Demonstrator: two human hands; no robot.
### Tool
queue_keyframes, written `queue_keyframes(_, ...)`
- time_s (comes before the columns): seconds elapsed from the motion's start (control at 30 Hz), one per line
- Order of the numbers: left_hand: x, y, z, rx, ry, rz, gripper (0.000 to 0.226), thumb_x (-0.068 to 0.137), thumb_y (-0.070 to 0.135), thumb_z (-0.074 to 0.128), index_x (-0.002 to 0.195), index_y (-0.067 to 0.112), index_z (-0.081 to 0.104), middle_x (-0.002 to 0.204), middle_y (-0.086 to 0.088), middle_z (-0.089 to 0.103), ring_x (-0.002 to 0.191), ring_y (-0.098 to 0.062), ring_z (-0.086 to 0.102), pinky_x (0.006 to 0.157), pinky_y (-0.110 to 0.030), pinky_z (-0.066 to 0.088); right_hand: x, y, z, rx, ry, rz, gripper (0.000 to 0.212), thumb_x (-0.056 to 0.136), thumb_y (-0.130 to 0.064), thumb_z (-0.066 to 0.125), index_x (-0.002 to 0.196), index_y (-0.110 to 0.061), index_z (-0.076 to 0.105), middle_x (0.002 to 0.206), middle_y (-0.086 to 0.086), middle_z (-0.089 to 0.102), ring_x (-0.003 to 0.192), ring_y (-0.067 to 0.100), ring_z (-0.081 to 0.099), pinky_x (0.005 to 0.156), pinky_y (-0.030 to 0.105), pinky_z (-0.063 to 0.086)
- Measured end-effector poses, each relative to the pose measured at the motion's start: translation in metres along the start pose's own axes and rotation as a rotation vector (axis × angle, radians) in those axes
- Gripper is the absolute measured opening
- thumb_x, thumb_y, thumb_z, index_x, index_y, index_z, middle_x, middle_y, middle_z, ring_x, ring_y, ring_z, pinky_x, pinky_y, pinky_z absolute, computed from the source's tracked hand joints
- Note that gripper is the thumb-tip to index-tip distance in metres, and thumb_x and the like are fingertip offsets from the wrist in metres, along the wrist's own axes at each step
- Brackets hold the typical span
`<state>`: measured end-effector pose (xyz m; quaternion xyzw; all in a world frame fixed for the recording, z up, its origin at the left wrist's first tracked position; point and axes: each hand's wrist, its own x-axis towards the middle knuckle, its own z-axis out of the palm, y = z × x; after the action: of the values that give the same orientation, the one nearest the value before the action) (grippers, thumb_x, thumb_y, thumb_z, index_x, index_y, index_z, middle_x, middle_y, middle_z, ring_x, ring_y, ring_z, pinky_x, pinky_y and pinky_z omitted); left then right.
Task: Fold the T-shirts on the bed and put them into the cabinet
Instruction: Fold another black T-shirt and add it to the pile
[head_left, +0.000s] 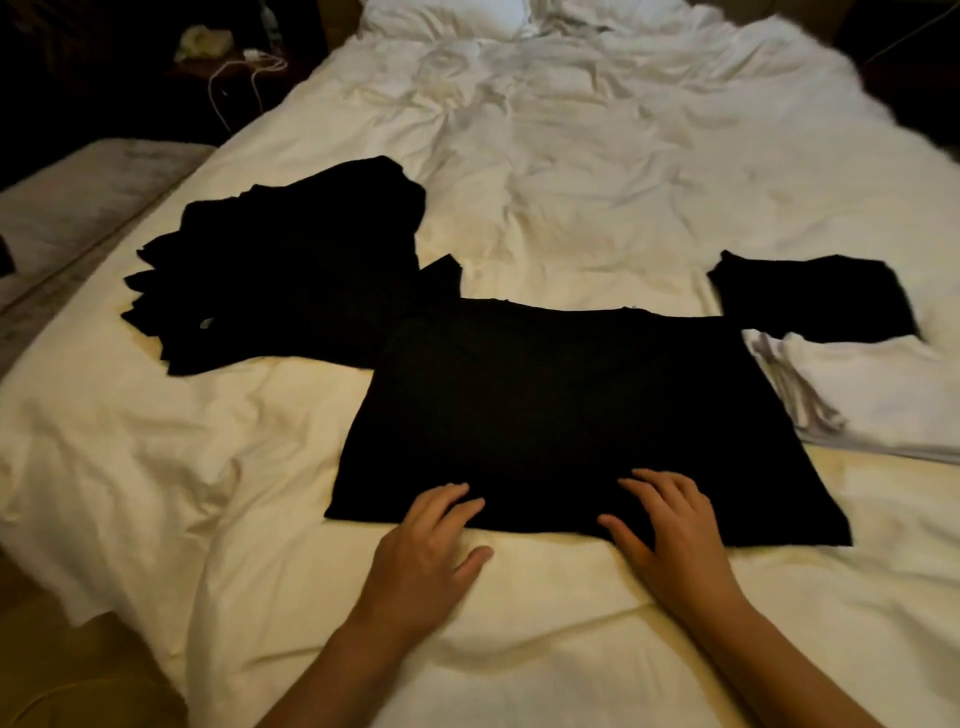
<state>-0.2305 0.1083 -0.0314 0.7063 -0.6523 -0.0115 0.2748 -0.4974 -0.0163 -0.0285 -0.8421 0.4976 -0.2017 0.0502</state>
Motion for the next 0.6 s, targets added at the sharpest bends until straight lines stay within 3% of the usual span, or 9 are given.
queue_keyframes(0.1, 0.006, 0.009, 0.009, 0.017, -0.052, -0.063, 0.054, 0.075, 0.036, 0.083, 0.125, 0.024, 0.068, 0.127, 0.007, 0.063, 0.122, -0.008, 0.049, 0.082, -0.027, 0.056, -0.017, 0.002, -0.007, -0.012, 0.043, -0.012, 0.062, 0.079, -0.064, 0.059, 0.108, -0.011, 0.075, 0.109, 0.002, 0.070, 0.103, 0.029, 0.057, 0.085, 0.045, 0.054)
queue_keyframes(0.17, 0.007, 0.015, 0.011, 0.039, -0.050, -0.133, 0.052, 0.075, 0.024, 0.086, 0.125, 0.020, 0.069, 0.126, 0.004, 0.065, 0.122, -0.014, 0.055, 0.087, -0.030, 0.055, -0.025, 0.005, -0.011, -0.020, 0.022, 0.027, 0.061, 0.073, -0.059, 0.075, 0.112, -0.012, 0.073, 0.110, 0.001, 0.069, 0.106, 0.027, 0.054, 0.078, 0.042, 0.057)
queue_keyframes(0.27, 0.006, 0.008, 0.014, 0.107, -0.037, -0.159, 0.044, 0.077, 0.009, 0.083, 0.119, 0.015, 0.072, 0.122, -0.001, 0.068, 0.120, -0.024, 0.061, 0.096, -0.039, 0.053, -0.028, 0.013, -0.007, -0.037, -0.019, 0.140, 0.056, 0.067, -0.032, 0.089, 0.116, -0.012, 0.071, 0.117, 0.003, 0.065, 0.114, 0.024, 0.048, 0.062, 0.036, 0.058)
queue_keyframes(0.37, 0.005, 0.008, 0.010, 0.048, 0.035, -0.210, 0.031, 0.083, 0.005, 0.078, 0.112, 0.015, 0.075, 0.117, 0.001, 0.070, 0.117, -0.019, 0.061, 0.103, -0.022, 0.040, -0.032, 0.024, -0.009, 0.008, 0.096, 0.183, 0.039, 0.069, -0.007, 0.085, 0.106, -0.009, 0.072, 0.113, 0.007, 0.065, 0.112, 0.025, 0.048, 0.055, 0.034, 0.056)
queue_keyframes(0.43, 0.007, 0.012, 0.004, -0.018, 0.064, -0.275, 0.026, 0.089, 0.006, 0.072, 0.113, 0.016, 0.073, 0.119, 0.003, 0.068, 0.119, -0.014, 0.058, 0.102, -0.014, 0.032, -0.031, 0.023, -0.009, 0.082, 0.183, 0.183, 0.034, 0.071, 0.003, 0.081, 0.102, -0.005, 0.071, 0.110, 0.010, 0.066, 0.111, 0.026, 0.049, 0.068, 0.037, 0.057)
queue_keyframes(0.5, 0.008, 0.013, 0.003, -0.070, 0.062, -0.317, 0.024, 0.094, 0.009, 0.066, 0.116, 0.016, 0.071, 0.123, 0.005, 0.066, 0.122, -0.012, 0.055, 0.102, -0.017, 0.034, -0.031, 0.022, -0.009, 0.127, 0.230, 0.155, 0.033, 0.072, 0.010, 0.076, 0.103, -0.002, 0.070, 0.109, 0.013, 0.066, 0.114, 0.030, 0.050, 0.087, 0.041, 0.053)
queue_keyframes(0.6, 0.009, 0.014, -0.001, -0.183, 0.068, -0.333, 0.023, 0.096, 0.011, 0.063, 0.117, 0.019, 0.070, 0.125, 0.010, 0.062, 0.122, -0.008, 0.054, 0.104, -0.019, 0.037, -0.031, 0.027, -0.008, 0.153, 0.261, 0.124, 0.024, 0.080, 0.003, 0.064, 0.103, -0.002, 0.071, 0.106, 0.013, 0.067, 0.112, 0.030, 0.052, 0.096, 0.041, 0.046)
